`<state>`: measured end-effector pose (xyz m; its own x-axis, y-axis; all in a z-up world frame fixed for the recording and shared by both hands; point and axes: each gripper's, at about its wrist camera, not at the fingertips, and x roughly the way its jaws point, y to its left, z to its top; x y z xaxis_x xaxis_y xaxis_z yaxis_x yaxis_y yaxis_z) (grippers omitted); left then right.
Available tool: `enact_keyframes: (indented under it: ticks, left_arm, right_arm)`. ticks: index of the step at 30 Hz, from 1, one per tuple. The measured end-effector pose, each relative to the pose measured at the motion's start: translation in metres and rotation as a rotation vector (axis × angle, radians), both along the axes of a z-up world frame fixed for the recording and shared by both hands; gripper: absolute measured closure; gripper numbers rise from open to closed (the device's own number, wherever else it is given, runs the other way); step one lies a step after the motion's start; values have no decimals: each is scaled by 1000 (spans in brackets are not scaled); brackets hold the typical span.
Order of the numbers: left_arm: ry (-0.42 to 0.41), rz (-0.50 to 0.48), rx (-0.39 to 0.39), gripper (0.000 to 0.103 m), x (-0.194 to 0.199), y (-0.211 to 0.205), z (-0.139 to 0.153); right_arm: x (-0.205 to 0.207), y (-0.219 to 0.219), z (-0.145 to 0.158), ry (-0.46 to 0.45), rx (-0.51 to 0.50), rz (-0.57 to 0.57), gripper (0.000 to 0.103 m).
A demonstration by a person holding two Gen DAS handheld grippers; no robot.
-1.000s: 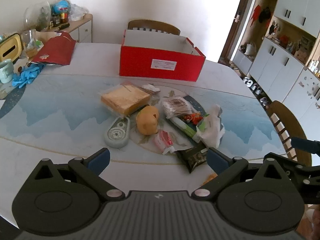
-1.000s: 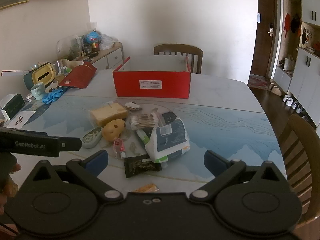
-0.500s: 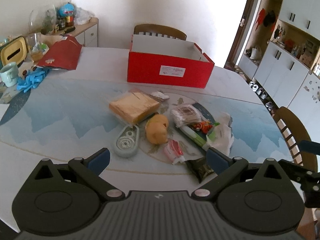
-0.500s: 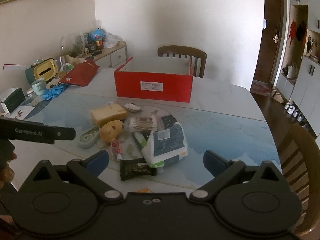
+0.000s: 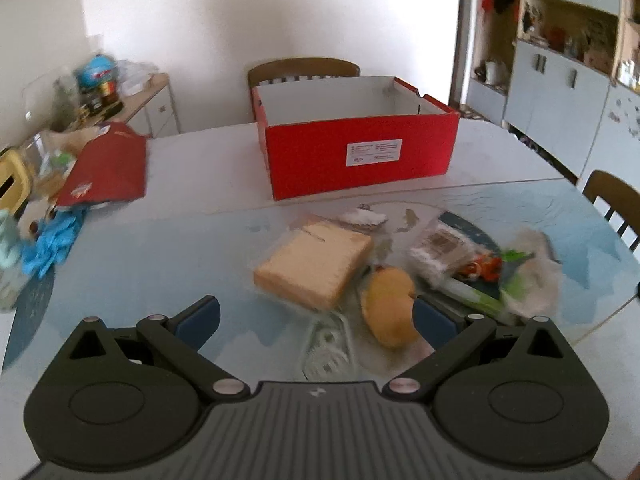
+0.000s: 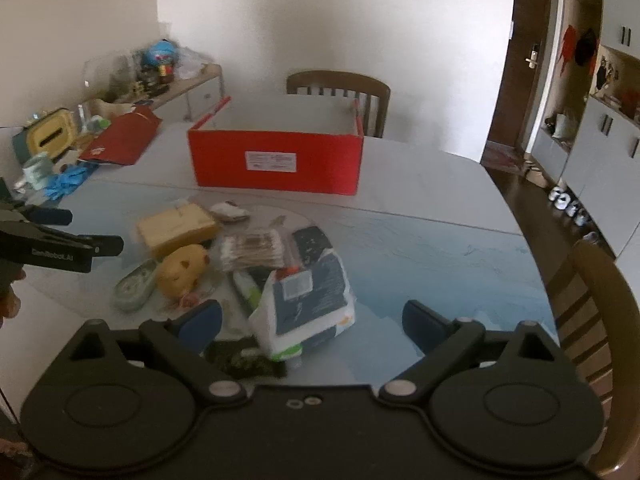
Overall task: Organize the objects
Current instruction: 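Grasp the bagged bread loaf with the left gripper while the right grasps the wet-wipe pack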
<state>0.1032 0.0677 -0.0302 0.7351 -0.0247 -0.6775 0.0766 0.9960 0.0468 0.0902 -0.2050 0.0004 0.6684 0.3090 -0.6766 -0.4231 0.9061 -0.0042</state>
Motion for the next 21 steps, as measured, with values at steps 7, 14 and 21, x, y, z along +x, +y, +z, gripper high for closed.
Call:
enact_keyframes:
  ticks: [7, 14, 21]
  left_arm:
    - [38, -58, 51, 0, 55, 6, -26]
    - [78, -147, 118, 1, 98, 4, -48]
    - [108, -216, 118, 1, 120, 9, -62]
  right_arm:
    - [36, 21, -10, 31, -36, -83, 8]
    - [69, 43, -27, 66, -78, -157, 17]
    - [93, 57, -47, 136, -99, -211, 23]
